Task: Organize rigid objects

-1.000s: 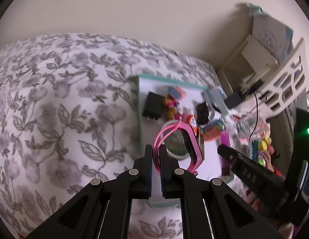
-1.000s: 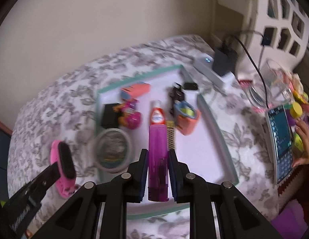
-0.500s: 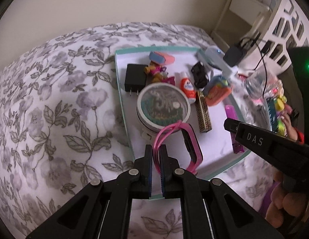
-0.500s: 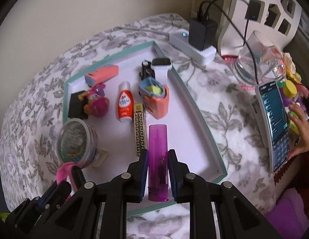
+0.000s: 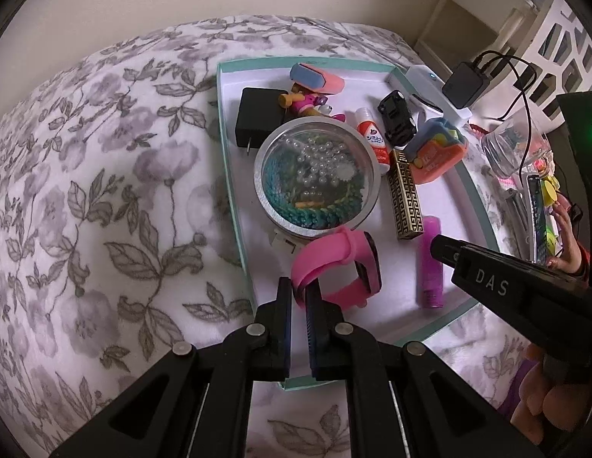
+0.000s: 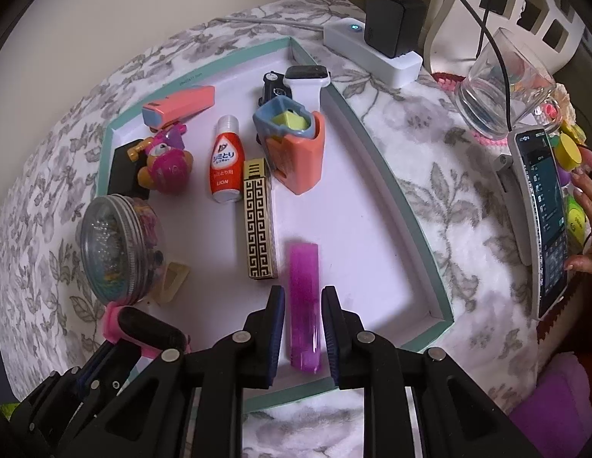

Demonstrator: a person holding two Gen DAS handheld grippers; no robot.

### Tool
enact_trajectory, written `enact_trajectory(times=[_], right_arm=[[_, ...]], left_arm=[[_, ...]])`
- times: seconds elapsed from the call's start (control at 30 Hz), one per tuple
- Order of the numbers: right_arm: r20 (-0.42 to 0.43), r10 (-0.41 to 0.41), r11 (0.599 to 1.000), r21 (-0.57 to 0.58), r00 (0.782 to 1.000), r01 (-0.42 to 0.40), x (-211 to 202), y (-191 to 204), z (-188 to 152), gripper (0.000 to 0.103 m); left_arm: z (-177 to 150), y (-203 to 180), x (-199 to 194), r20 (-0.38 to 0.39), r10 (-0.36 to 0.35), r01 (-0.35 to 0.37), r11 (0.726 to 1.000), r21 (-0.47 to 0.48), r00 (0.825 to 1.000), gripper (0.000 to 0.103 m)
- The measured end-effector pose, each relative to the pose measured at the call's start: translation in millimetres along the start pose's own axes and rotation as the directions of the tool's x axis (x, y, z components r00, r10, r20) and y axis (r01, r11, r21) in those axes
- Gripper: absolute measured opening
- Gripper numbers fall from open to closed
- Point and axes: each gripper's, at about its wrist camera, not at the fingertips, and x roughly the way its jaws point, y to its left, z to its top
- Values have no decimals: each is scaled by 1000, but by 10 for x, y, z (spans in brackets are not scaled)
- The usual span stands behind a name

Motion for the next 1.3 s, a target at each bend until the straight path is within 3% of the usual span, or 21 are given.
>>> enact_trajectory(times=[0.27, 0.3, 0.37, 0.57, 0.63, 0.8, 0.9, 1.0, 1.13, 1.3], right_arm=[[-2, -18, 1000, -10, 1000, 18, -11, 7, -5, 24], [1, -21, 1000, -11, 1000, 21, -21, 10, -5, 26], [16, -24, 1000, -12, 1000, 24, -62, 14, -5, 40], [52, -22, 1000, -14, 998, 22, -168, 17, 14, 42], [62, -25, 1000, -17, 998, 26, -195, 22, 14, 48], [87, -23, 999, -26, 996, 26, -255, 63, 8, 60], [99, -19, 999, -40, 995, 24, -283, 103, 1, 66], [113, -12, 998, -54, 993, 19, -309, 158, -14, 77], [127, -12, 997, -77, 992, 22, -332, 228, -39, 84], [141, -15, 995, -100, 990, 29, -349, 294, -68, 91]], left_arm=[[4, 16, -44, 3, -7, 7, 1000, -13, 1000, 26], [7, 21, -57, 6, -8, 8, 1000, -15, 1000, 29], [14, 43, -93, 15, -8, 8, 1000, -23, 1000, 32], [53, 141, -234, 57, -13, 17, 997, -70, 998, 41], [74, 219, -306, 81, -5, 14, 995, -101, 997, 47], [114, 454, -433, 122, 35, -14, 985, -174, 992, 50], [126, 634, -498, 138, 68, -36, 974, -222, 988, 65], [125, 795, -549, 149, 93, -51, 963, -263, 984, 69], [106, 984, -600, 160, 115, -61, 948, -312, 980, 85], [75, 1174, -615, 152, 161, -99, 932, -350, 975, 92]])
